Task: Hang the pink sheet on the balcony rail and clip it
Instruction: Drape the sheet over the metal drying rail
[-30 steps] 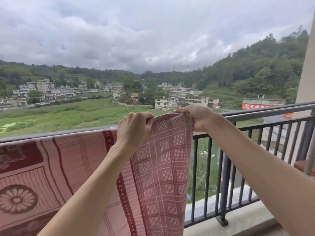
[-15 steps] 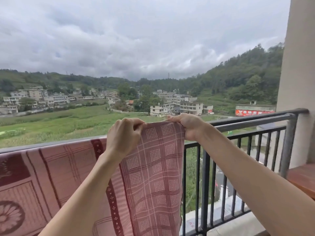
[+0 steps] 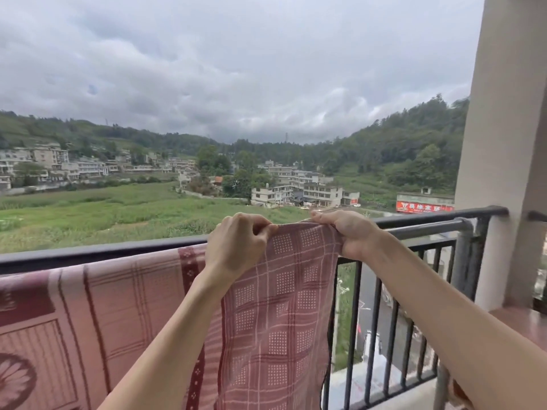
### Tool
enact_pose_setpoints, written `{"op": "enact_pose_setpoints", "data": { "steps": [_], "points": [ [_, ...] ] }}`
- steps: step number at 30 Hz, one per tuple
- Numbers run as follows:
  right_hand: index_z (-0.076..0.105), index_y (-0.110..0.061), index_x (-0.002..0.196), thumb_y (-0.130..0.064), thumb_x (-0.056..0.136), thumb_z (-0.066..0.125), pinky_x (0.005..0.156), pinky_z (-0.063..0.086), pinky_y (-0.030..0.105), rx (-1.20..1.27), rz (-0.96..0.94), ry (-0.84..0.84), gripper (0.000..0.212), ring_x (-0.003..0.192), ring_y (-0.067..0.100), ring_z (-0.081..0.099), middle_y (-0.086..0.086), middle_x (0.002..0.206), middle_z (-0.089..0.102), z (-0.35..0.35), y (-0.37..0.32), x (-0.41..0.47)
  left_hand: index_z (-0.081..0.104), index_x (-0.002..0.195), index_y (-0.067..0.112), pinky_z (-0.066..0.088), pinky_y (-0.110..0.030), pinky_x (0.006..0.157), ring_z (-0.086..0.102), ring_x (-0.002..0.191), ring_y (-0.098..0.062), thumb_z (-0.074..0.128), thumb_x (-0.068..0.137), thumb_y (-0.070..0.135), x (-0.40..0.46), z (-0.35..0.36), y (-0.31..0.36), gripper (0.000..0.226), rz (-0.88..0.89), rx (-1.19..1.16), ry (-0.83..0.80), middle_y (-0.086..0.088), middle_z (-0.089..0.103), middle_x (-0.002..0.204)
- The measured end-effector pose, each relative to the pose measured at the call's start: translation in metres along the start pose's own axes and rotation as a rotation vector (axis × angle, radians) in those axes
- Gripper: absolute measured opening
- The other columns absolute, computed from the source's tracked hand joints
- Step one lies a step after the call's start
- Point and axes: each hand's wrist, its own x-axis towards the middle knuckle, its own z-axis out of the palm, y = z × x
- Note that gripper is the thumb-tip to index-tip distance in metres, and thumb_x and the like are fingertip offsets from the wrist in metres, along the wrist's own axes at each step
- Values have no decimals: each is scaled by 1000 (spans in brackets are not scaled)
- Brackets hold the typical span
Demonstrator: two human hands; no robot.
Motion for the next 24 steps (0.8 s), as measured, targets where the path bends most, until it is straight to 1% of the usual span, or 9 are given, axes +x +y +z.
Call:
{"op": "enact_pose_setpoints", "data": {
  "steps": [3, 6, 9, 11, 15, 18, 20, 22, 24],
  "points": [
    [62, -4, 91, -10, 92, 53, 50, 55, 29, -62, -5, 22, 11, 47, 14, 64, 5, 52, 66, -31, -8, 12, 74, 87, 16, 57, -40, 61, 66, 63, -18, 61, 87, 25, 13, 25, 18, 15, -16, -14, -3, -1, 72, 72],
    [63, -7, 88, -12, 91, 55, 48, 53, 28, -92, 21, 12, 9, 47, 15, 64, 4, 52, 66, -58, -15, 26, 74, 87, 15, 57, -42, 63, 66, 64, -20, 62, 86, 23, 24, 47, 32, 14, -38, -2, 20, -2, 72, 71],
    [61, -8, 91, -12, 91, 56, 47, 51, 29, -56, 50, -14, 6, 47, 16, 64, 4, 52, 65, -92, -18, 38, 74, 89, 16, 57, -40, 61, 64, 59, -17, 63, 86, 23, 35, 73, 54, 13, -43, 10, 39, 2, 70, 67],
    [60, -8, 86, -12, 91, 56, 46, 52, 30, -53, 44, -26, 8, 49, 17, 64, 4, 52, 65, -122, -22, 44, 74, 91, 15, 56, -38, 61, 63, 58, -15, 63, 86, 22, 41, 95, 74, 14, -42, 26, 57, 3, 69, 67],
    [61, -6, 79, -11, 92, 55, 45, 57, 30, -66, 27, -41, 15, 43, 16, 64, 5, 49, 65, -190, -35, 51, 74, 91, 17, 55, -36, 63, 64, 64, -15, 62, 86, 24, 54, 147, 122, 15, -52, 49, 106, 1, 72, 73],
    [64, -5, 89, -12, 89, 60, 49, 56, 32, -52, -7, 19, 8, 51, 19, 67, 7, 59, 68, -250, -45, 59, 74, 93, 17, 55, -35, 67, 64, 70, -14, 62, 87, 24, 72, 190, 166, 15, -41, 36, 71, 1, 73, 80],
    [64, -5, 97, -10, 87, 62, 52, 56, 34, -34, -45, 64, 12, 55, 20, 68, 8, 64, 68, -289, -51, 63, 73, 93, 18, 55, -35, 68, 64, 70, -14, 60, 88, 23, 84, 218, 192, 15, -16, 42, 45, 1, 73, 81],
    [65, -7, 96, -10, 87, 62, 53, 56, 33, -40, -60, 90, 10, 55, 19, 67, 8, 64, 69, -323, -54, 66, 73, 93, 18, 55, -35, 68, 64, 70, -13, 60, 88, 23, 95, 243, 212, 15, -5, 44, 29, 2, 73, 81],
    [65, -7, 89, -11, 87, 61, 53, 55, 31, -45, -62, 97, 5, 58, 19, 67, 8, 68, 68, -351, -56, 69, 73, 95, 18, 56, -35, 69, 65, 71, -13, 59, 89, 23, 106, 265, 226, 16, -2, 30, 16, 2, 73, 82]
  ]
}}
